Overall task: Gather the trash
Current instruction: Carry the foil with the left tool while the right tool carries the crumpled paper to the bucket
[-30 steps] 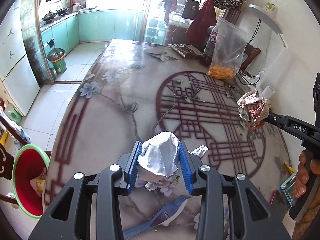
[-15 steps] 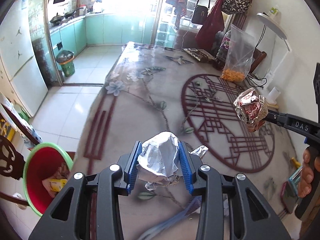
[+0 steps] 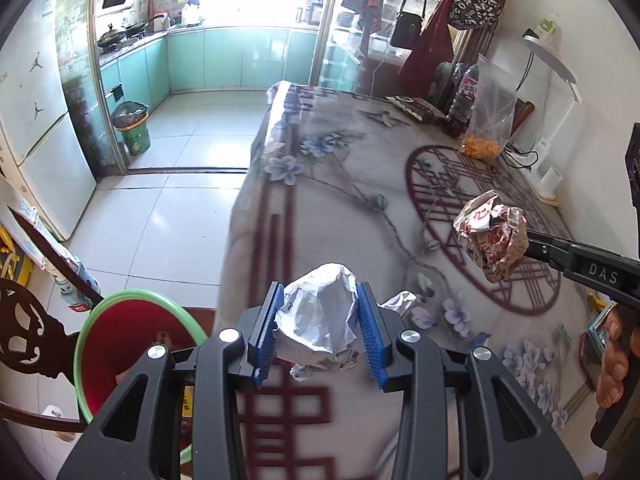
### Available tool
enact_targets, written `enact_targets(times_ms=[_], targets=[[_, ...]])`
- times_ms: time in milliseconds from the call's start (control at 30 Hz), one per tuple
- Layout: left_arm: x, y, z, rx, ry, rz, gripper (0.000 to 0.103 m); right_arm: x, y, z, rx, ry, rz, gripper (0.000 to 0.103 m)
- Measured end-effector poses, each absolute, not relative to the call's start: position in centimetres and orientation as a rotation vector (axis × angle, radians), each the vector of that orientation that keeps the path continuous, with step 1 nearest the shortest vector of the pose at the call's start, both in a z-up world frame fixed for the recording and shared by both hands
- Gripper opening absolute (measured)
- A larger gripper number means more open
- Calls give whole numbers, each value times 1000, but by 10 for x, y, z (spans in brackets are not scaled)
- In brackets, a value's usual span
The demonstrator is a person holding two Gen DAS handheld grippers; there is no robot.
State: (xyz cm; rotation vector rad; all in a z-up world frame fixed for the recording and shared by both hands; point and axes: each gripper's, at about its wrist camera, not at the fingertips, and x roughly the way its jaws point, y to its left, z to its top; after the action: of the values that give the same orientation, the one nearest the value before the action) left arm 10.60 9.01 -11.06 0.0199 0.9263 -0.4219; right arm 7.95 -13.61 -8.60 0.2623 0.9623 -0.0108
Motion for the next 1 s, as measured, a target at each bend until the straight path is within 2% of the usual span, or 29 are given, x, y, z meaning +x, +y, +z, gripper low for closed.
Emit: enact_targets(times_ms=[1000], targets=[[124,256,-144,-89,987,-217,35,121,29,-74,125,970,190,10]])
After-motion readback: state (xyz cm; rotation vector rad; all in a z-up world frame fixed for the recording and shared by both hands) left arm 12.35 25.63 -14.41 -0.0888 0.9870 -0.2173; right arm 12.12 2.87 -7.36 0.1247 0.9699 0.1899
